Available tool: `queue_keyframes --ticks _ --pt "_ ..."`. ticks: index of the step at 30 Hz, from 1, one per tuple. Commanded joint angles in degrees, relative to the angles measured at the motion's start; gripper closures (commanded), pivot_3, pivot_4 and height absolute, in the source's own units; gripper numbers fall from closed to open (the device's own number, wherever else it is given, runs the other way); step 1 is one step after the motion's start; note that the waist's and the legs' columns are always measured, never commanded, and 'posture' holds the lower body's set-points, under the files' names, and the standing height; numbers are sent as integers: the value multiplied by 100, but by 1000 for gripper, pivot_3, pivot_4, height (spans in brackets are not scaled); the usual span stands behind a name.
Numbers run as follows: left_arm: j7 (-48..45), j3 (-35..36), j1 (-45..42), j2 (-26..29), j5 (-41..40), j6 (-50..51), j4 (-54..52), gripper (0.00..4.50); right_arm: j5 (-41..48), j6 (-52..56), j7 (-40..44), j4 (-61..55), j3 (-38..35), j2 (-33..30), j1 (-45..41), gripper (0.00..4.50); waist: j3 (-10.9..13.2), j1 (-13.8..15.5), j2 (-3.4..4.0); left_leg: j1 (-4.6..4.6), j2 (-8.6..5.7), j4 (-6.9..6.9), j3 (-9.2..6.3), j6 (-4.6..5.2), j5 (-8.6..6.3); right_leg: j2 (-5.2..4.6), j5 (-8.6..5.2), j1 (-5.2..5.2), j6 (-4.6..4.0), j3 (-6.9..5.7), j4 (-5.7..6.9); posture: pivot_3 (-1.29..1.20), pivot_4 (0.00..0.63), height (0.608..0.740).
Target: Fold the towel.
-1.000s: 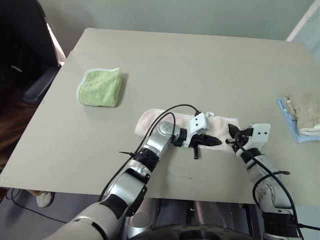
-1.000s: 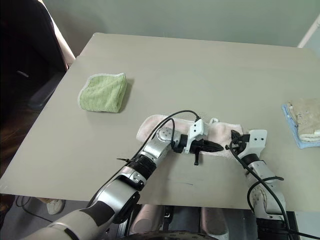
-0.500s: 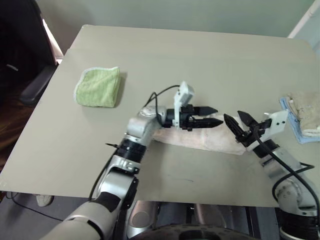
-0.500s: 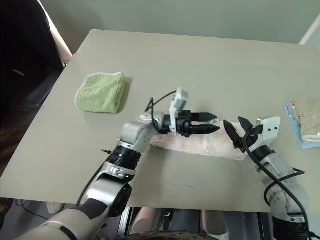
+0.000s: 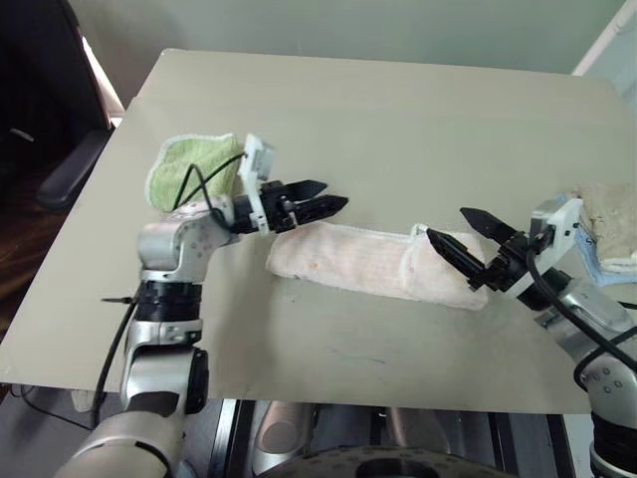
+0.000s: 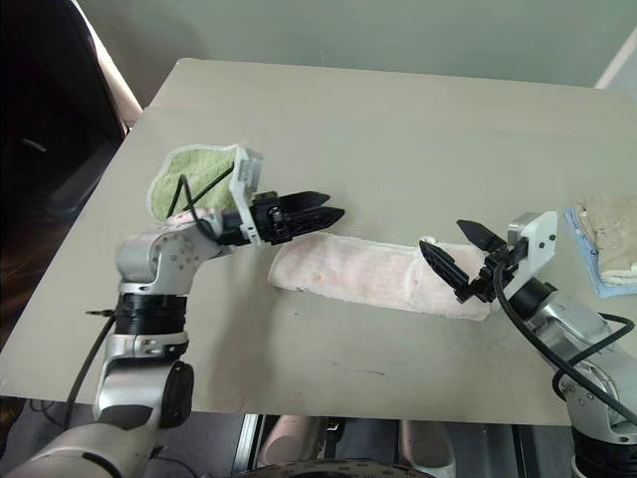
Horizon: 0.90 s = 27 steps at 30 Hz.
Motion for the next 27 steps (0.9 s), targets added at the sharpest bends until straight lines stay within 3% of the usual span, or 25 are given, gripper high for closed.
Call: queue_keyframes --ticks 1,8,12,21,27 --pt "648 645 160 96 -371 628 -277 18 220 70 124 -222 19 -81 -120 0 1 8 -3 0 0 0 0 0 0 0 0 0 -2 -1 1 0 150 728" --pt "1515 1849 303 281 -1470 2891 -328 18 -13 18 303 -18 262 -108 -215 0 3 6 -5 1 1 -4 -1 -13 -5 4 19 -2 -44 -5 2 0 150 728" --pt "2122 2475 67 230 -1579 4036 -160 18 -42 -1 334 34 319 -33 -234 0 3 6 -6 1 2 -6 -3 -21 1 4 23 -3 -53 -7 3 0 150 728" --pt "2925 1947 879 1326 -3741 4292 21 18 -252 -174 502 269 447 107 -132 0 3 0 -8 13 3 -41 -10 -71 5 13 28 -12 -71 -4 5 0 150 728" --pt "3464 1620 986 1739 -4551 4292 135 18 -353 -170 458 277 565 203 -129 0 4 7 -11 36 2 -84 -11 -113 12 14 29 -9 -87 -7 11 0 150 728"
